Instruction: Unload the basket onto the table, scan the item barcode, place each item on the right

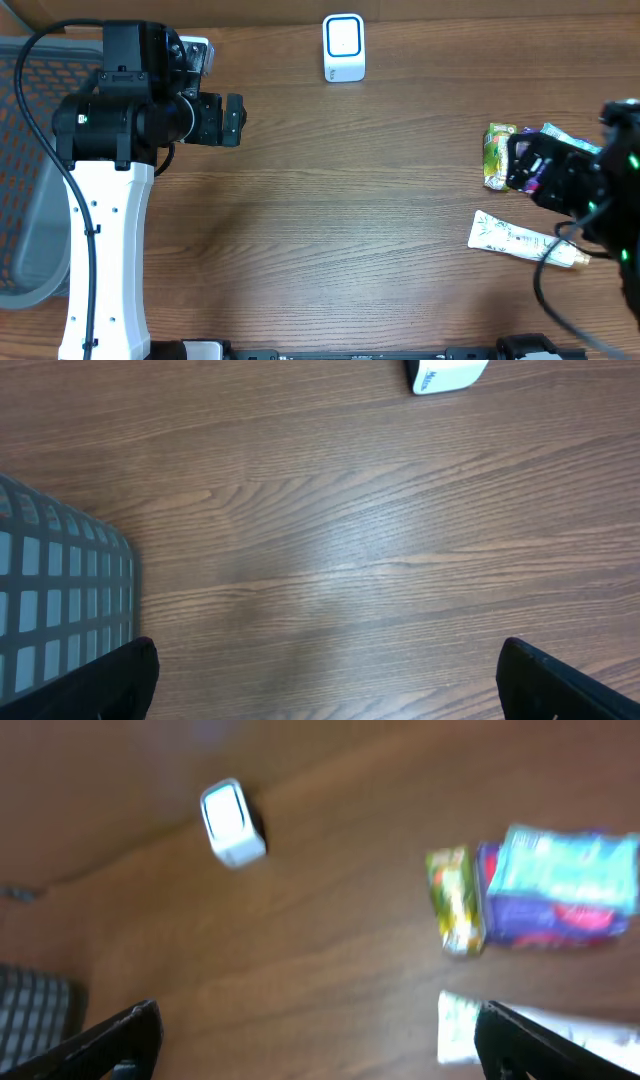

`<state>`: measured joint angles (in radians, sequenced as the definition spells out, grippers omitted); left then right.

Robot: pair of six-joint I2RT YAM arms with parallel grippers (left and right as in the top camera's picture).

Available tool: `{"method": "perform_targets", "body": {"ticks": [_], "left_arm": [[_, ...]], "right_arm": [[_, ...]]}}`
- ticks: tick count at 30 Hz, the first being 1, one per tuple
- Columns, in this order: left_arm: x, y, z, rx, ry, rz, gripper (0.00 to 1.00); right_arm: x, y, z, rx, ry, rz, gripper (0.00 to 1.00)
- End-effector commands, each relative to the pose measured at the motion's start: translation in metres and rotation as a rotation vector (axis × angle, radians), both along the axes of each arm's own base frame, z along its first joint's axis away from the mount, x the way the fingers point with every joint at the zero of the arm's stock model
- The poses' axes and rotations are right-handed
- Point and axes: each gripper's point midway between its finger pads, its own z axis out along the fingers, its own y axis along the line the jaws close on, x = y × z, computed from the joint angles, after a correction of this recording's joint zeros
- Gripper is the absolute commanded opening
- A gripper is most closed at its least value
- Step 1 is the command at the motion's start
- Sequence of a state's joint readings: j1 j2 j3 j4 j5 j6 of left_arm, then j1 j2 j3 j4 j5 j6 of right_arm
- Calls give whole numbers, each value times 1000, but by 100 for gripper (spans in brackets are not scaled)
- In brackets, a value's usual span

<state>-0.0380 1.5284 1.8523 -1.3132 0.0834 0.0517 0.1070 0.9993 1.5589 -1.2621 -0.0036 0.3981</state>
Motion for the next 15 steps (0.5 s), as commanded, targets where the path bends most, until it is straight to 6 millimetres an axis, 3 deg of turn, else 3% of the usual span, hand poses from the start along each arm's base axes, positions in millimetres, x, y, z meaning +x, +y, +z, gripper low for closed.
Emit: {"method": "perform_targets", "body": {"ticks": [1, 4, 8, 15], "left_arm": [[1, -3, 2, -13, -6, -2, 100], [1, -3, 2, -13, -6, -3, 100], [1, -3, 2, -13, -6, -2, 100], [1, -3, 2, -13, -6, -3, 100]], "right_arm": [[-9, -14, 0, -79, -101, -34, 100], [-7, -14, -6, -128, -222, 2, 100], [-2, -16, -29, -129, -374, -14, 100], [8, -16, -89, -102, -645, -40, 100]]}}
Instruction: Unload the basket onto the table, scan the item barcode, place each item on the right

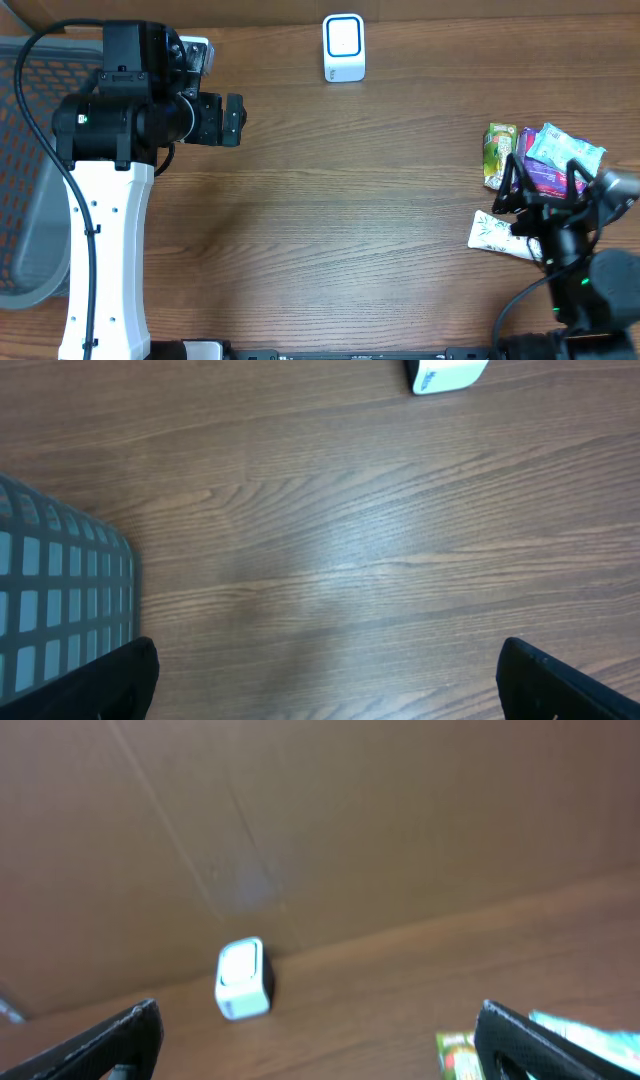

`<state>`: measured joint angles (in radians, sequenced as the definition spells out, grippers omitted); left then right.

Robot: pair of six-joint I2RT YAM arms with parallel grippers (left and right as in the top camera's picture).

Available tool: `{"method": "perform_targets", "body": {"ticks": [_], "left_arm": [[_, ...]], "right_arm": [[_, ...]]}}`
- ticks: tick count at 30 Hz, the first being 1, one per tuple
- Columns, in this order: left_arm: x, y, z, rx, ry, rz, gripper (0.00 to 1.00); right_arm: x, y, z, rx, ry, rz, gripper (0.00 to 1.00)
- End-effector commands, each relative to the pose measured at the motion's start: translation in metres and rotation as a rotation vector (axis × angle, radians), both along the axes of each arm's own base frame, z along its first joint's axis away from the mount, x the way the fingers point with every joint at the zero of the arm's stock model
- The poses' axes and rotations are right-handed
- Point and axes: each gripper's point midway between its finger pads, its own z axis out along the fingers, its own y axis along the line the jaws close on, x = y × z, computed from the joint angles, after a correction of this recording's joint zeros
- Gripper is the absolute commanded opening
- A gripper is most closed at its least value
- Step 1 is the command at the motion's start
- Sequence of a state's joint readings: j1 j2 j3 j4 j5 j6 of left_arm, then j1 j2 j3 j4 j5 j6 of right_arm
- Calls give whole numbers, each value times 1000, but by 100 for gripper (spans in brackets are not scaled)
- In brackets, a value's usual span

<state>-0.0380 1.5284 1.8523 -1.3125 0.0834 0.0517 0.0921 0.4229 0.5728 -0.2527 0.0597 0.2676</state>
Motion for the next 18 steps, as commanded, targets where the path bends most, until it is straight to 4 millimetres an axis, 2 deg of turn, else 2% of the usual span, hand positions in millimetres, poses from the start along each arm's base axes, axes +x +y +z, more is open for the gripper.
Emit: {"method": "perform_targets", "body": {"ticks": [1, 7, 14, 18], "left_arm": [[1, -3, 2, -13, -5, -3, 100], [1, -3, 2, -13, -5, -3, 99], [1, -3, 2, -13, -5, -2, 100], [1, -3, 2, -13, -5, -2, 100]], "right_arm": [[-2, -2, -34, -9, -63, -12, 100], [-9, -7, -79, -3, -121, -34, 100], [-10, -16, -108, -5, -106, -87, 100], [-9, -15, -134, -15, -31, -86, 100]]}}
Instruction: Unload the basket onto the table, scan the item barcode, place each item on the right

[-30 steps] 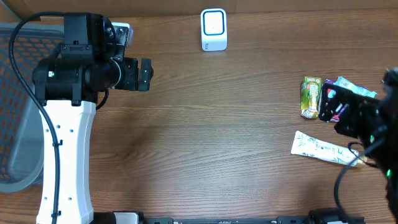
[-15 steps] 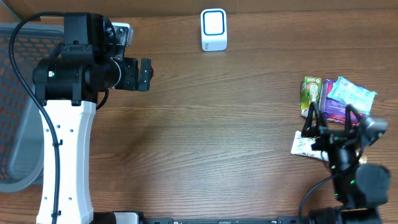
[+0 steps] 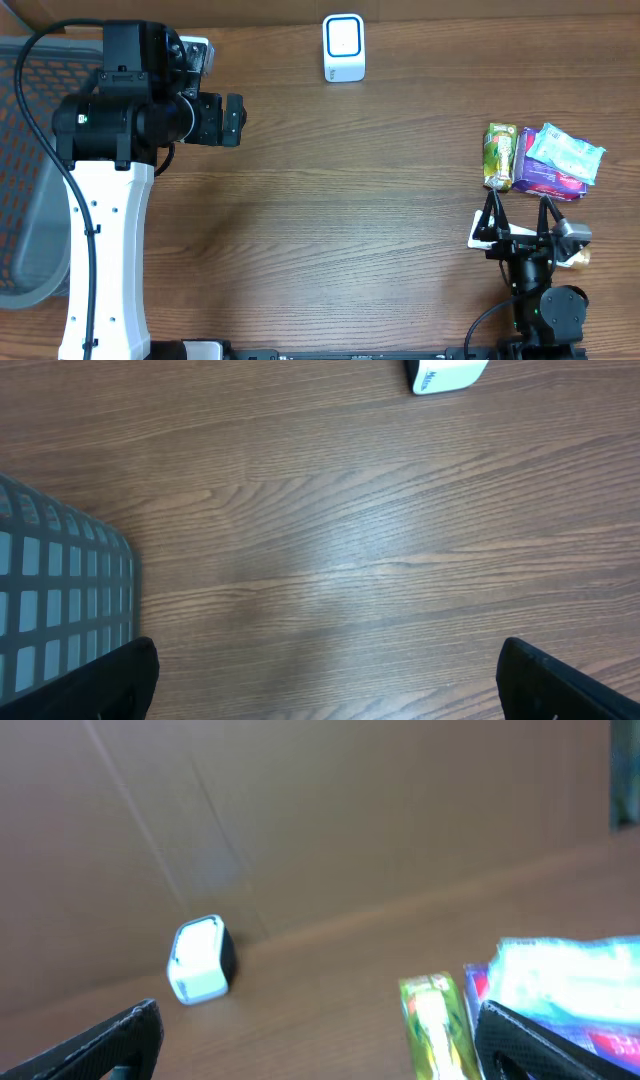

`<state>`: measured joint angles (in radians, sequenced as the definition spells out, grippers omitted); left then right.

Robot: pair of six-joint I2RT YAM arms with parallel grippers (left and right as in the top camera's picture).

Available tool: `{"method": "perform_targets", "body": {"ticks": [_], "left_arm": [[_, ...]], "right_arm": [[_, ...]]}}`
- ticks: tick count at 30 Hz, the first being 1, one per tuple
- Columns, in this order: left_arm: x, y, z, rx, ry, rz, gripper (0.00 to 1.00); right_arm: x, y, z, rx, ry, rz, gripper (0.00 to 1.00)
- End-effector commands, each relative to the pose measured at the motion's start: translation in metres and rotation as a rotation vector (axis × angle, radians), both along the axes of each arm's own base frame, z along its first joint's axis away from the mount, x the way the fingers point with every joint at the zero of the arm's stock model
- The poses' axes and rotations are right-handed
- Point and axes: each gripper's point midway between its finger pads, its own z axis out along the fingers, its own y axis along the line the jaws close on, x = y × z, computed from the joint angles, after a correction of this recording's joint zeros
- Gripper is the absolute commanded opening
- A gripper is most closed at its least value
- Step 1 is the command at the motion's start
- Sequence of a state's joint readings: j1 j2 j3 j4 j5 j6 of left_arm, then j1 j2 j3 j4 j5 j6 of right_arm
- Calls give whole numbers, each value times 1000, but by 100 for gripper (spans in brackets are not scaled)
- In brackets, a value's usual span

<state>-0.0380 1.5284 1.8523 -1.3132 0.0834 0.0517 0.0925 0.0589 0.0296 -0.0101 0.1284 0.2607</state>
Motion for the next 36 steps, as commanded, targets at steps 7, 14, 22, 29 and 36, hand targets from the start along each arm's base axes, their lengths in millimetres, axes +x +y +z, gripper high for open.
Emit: {"method": "perform_targets", "body": {"ticks": [7, 14, 22, 29, 36], "left_arm": [[1, -3, 2, -13, -6, -2, 99], [1, -3, 2, -13, -6, -2, 100], [1, -2, 2, -13, -6, -2, 100], [1, -2, 2, -13, -6, -2, 100], [1, -3, 2, -13, -5, -2, 100]], "right_arm": [[-3, -2, -12, -132, 25, -14, 100], [-2, 5, -12, -131, 24, 26, 100], [-2, 5, -12, -131, 25, 26, 100], [-2, 5, -12, -130, 25, 26, 100], [-2, 5, -12, -130, 25, 26, 100]]}}
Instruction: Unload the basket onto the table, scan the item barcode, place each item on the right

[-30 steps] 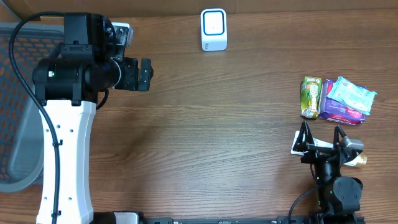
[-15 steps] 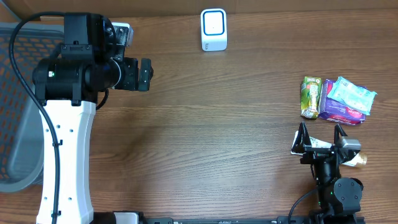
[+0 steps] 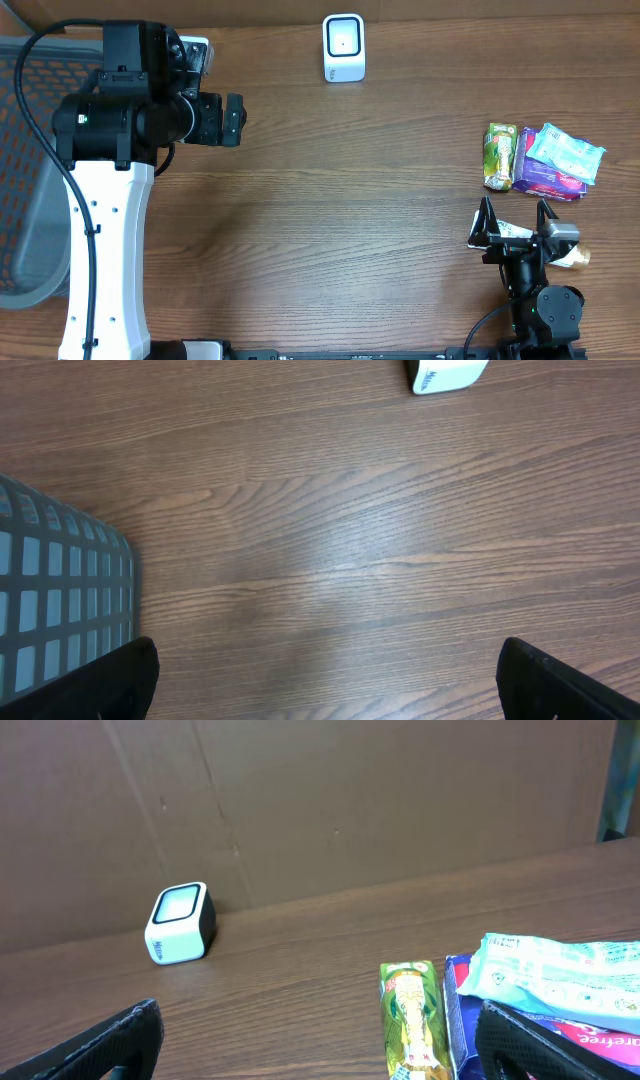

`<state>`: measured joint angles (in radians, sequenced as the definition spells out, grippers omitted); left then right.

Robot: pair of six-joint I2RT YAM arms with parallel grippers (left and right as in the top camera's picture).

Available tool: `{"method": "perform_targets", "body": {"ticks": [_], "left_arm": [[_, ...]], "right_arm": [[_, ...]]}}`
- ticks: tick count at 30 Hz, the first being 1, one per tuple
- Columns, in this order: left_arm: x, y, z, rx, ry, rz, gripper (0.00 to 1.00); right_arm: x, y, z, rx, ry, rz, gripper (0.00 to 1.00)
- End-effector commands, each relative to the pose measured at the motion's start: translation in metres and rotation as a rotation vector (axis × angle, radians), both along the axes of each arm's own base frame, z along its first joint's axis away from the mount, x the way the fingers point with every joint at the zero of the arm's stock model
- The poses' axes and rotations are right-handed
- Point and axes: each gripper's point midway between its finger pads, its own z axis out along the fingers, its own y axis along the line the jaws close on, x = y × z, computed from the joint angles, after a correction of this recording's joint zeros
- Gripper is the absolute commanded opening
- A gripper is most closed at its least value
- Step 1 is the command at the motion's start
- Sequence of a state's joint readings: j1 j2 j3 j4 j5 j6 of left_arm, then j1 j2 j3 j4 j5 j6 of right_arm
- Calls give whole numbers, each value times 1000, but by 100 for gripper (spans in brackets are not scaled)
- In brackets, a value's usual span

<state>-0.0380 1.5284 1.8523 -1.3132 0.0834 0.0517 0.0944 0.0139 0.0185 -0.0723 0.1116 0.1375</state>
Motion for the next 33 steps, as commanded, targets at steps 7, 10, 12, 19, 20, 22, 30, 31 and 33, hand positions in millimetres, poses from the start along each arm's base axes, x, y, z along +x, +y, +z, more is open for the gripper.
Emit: {"method": "perform_targets", "body": {"ticks": [7, 10, 12, 19, 20, 22, 30, 31, 33], "left_arm": [[7, 1, 8, 35, -52, -39, 99], [10, -13, 22, 59, -159, -201, 99], [11, -25, 34, 61, -259, -310, 100], [3, -30, 38, 107, -587, -352, 99], [-2, -30, 33, 112, -625, -351, 99], [-13, -29, 20, 120, -673, -348, 100], [-67, -17, -48, 163, -817, -305, 100], [-73, -16, -57, 176, -827, -303, 99], [-82, -12, -74, 211, -839, -300, 99]], "right_arm": [[0, 2, -2, -5, -3, 7, 100], [0, 2, -2, -5, -3, 7, 100], [0, 2, -2, -5, -3, 8, 100], [0, 2, -2, -5, -3, 7, 100], [0, 2, -2, -5, -3, 7, 100], [0, 2, -2, -4, -3, 7, 100], [0, 2, -2, -5, -3, 8, 100], [0, 2, -2, -5, -3, 7, 100], [0, 2, -2, -5, -3, 7, 100]]}}
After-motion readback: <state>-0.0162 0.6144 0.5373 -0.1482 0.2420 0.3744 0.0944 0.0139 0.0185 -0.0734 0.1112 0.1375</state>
